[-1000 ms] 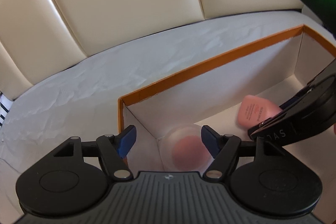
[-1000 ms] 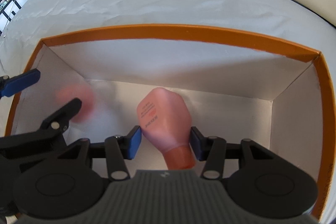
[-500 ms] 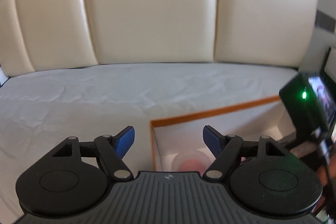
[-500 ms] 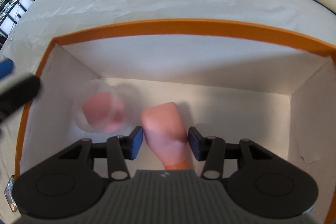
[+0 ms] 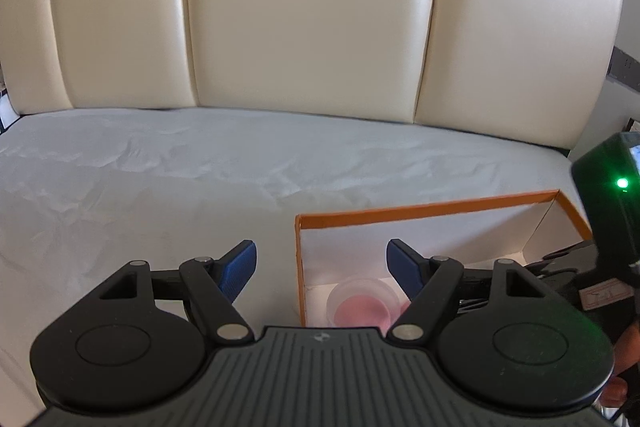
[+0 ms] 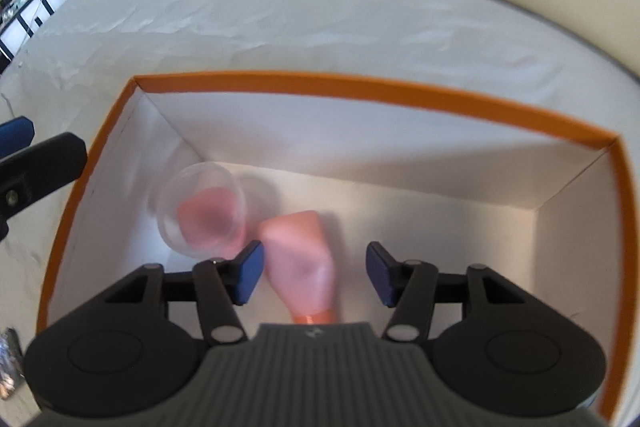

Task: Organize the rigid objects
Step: 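Carry cup and pink bottle into the orange box and open both grippers, then grasp the small white jar with left gripper while right grasps brown cardboard cube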

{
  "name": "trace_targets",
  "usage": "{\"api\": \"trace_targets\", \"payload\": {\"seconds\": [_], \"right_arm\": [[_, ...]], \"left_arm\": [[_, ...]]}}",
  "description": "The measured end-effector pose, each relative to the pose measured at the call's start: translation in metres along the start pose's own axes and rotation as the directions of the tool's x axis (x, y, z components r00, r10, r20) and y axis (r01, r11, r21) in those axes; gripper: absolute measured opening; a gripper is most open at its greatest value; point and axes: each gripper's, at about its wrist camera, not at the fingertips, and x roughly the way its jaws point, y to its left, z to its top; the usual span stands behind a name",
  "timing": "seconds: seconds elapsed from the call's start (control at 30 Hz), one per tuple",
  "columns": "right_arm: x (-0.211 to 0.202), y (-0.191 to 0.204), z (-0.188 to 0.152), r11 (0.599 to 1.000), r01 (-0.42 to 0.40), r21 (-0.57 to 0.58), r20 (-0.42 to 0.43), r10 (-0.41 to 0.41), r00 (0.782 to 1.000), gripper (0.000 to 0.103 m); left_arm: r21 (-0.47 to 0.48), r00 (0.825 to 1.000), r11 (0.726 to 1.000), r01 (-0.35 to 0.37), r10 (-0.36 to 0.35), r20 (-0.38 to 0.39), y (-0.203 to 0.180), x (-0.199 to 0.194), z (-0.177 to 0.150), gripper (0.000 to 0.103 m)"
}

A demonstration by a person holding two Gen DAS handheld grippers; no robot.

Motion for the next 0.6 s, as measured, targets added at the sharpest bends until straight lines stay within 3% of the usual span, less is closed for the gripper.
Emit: {"api": "trace_targets", "payload": {"seconds": [0.13, 0.33, 0.6], "right_arm": [[-0.031, -0.004, -0.009, 1.000, 0.020, -0.023, 0.081, -0.018, 0.997, 0.057], [-0.079, -0.003, -0.033, 0.998, 0.002, -0.062, 0.230, 0.012, 0.973, 0.057], [-0.145, -0.009, -0.091, 0.997, -0.041, -0.072, 0.405, 0.067, 0.912, 0.058]], "left_arm": [[-0.011, 0.999, 1.000, 0.008, -0.007, 0.045, -0.007, -0.019, 0.000, 0.087], [-0.016, 0.994, 0.999, 0.039, -0.037, 0.104, -0.019, -0.048, -0.002, 0.087], [-0.076, 0.990, 0.992, 0.100, -0.092, 0.109, -0.027, -0.087, -0.011, 0.083]]}}
